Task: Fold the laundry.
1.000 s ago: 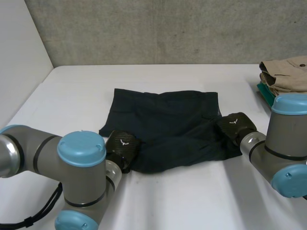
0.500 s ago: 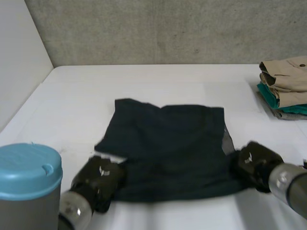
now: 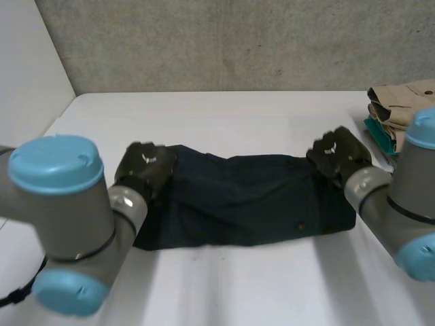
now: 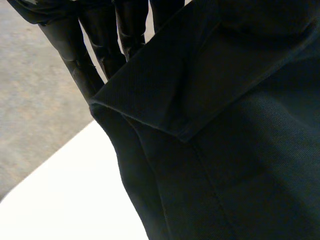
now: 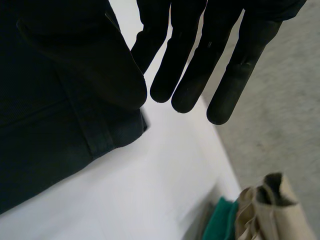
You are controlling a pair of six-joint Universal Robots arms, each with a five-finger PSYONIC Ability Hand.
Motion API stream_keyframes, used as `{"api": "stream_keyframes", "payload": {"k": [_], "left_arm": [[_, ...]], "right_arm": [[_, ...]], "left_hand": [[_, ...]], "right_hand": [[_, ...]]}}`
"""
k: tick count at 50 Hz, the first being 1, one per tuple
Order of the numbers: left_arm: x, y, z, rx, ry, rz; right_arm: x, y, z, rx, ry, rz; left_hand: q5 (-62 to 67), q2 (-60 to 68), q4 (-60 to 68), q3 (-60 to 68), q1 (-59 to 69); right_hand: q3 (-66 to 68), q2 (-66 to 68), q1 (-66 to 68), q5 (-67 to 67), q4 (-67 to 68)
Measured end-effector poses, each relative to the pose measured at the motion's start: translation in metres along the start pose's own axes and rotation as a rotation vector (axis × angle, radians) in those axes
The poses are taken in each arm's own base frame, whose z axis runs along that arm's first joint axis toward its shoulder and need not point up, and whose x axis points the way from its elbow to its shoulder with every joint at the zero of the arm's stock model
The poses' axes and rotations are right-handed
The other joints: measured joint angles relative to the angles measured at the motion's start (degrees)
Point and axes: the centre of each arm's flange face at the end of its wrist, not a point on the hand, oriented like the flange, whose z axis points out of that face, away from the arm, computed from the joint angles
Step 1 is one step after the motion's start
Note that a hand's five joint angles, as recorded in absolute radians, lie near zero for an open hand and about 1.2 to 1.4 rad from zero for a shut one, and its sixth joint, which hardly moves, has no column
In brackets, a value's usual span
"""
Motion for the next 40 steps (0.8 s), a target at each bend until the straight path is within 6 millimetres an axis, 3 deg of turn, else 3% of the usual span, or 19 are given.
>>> {"api": "stream_keyframes", "payload": {"k": [6,18,22,23,25,26,29,36,40], "left_arm": [[-0.006,0.01,0.051,0.015,-0.051,-0.005],[-0.003,0.028,0.123,0.106,-0.129,0.095],[-0.011,0.025,0.139,0.173,-0.196,0.12],[-0.013,0.025,0.142,0.188,-0.212,0.125],[-0.014,0.024,0.145,0.205,-0.231,0.132],[-0.014,0.023,0.146,0.214,-0.24,0.138],[-0.012,0.022,0.145,0.219,-0.25,0.154],[-0.008,0.01,0.123,0.213,-0.243,0.167],[-0.01,0.004,0.104,0.202,-0.232,0.169]], "right_arm": [[0.002,-0.006,0.041,0.076,0.077,0.003],[-0.013,0.01,0.107,0.159,0.165,-0.009],[-0.016,0.013,0.124,0.206,0.223,-0.011],[-0.016,0.014,0.128,0.221,0.24,-0.011],[-0.017,0.014,0.133,0.243,0.269,-0.008],[-0.017,0.015,0.136,0.252,0.281,-0.006],[-0.015,0.014,0.138,0.272,0.31,0.006],[0.007,0.002,0.12,0.269,0.315,0.074],[0.023,-0.002,0.094,0.22,0.237,0.157]], "left_hand": [[0.0,-0.2,-0.1,-0.1,0.0],[-2.7,-5.0,-5.1,-4.5,-0.4],[-9.7,-12.0,-11.6,-11.5,-8.6],[-24.7,-26.4,-26.7,-25.6,-25.5],[-40.0,-42.4,-41.9,-41.5,-41.9],[-45.3,-46.6,-47.1,-45.7,-46.4],[-53.5,-54.5,-54.9,-54.0,-51.1],[-53.6,-54.9,-55.2,-54.2,-51.1],[-53.6,-54.9,-55.2,-54.2,-51.1]], "right_hand": [[0.0,0.0,0.0,0.0,0.0],[0.0,0.0,0.0,0.0,0.2],[-0.1,0.0,0.0,0.0,0.0],[-3.9,-3.5,-2.4,-3.1,-4.0],[-16.6,-17.5,-15.2,-15.7,-16.6],[-31.0,-31.4,-28.9,-29.8,-30.0],[-52.3,-52.2,-48.4,-51.0,-52.5],[-56.0,-55.0,-49.9,-53.3,-56.2],[-56.0,-55.0,-49.9,-53.3,-56.2]]}}
